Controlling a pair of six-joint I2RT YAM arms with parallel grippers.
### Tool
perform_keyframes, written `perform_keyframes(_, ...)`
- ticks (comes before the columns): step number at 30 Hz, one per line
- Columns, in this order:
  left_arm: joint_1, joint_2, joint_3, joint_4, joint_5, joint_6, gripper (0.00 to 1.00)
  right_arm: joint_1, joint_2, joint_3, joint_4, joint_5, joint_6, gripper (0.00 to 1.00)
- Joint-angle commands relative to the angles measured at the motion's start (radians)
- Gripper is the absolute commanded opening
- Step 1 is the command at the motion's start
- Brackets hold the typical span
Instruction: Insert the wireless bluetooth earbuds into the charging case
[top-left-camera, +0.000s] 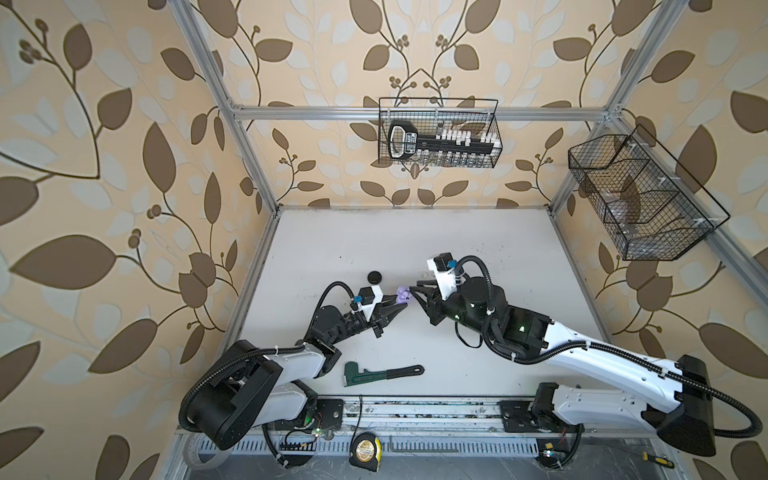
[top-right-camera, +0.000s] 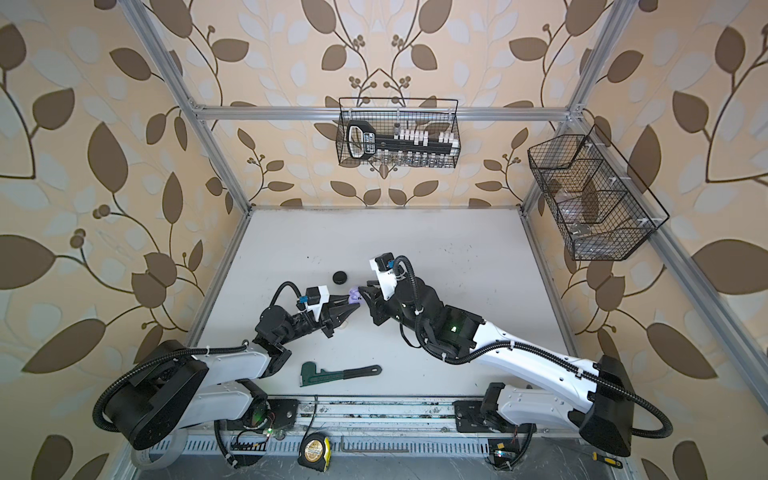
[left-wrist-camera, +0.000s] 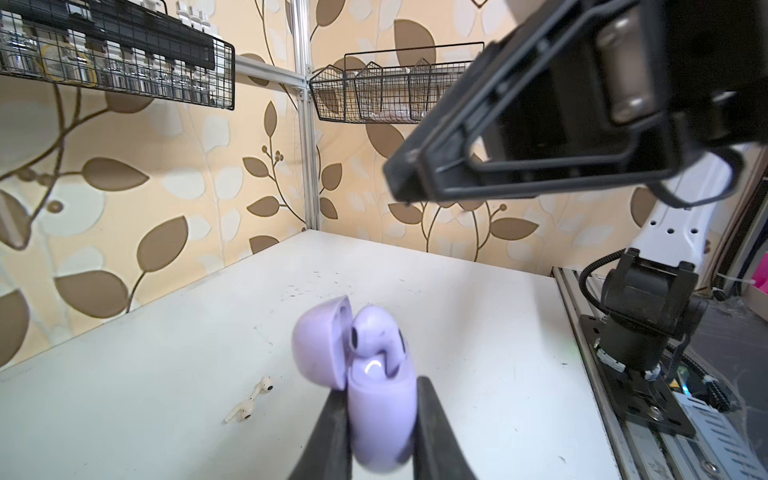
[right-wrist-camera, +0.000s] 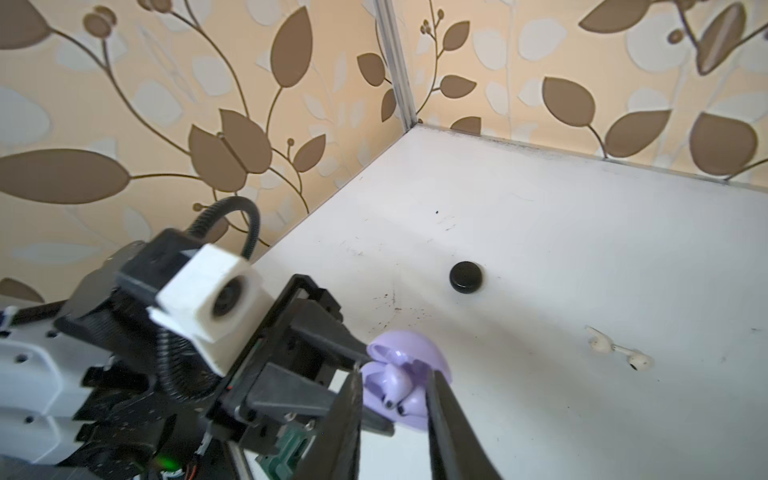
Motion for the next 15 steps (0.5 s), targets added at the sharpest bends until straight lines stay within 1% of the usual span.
perform_keyframes(1, -0.009, 0.001, 0.018, 0.085, 0.025, 0.023, 0.00, -0.005, 0.030, -0.015, -0.014, -0.018, 0.011, 0.28)
perform_keyframes(6, -0.009, 0.006, 0.020, 0.085, 0.032, 0.018, 0.00, 0.002, 0.073, 0.008, -0.014, -0.068, 0.003, 0.27)
perform_keyframes(15, -0.010, -0.003, 0.020, 0.086, 0.028, 0.018, 0.00, 0.024, 0.104, 0.020, -0.007, -0.081, 0.005, 0.26)
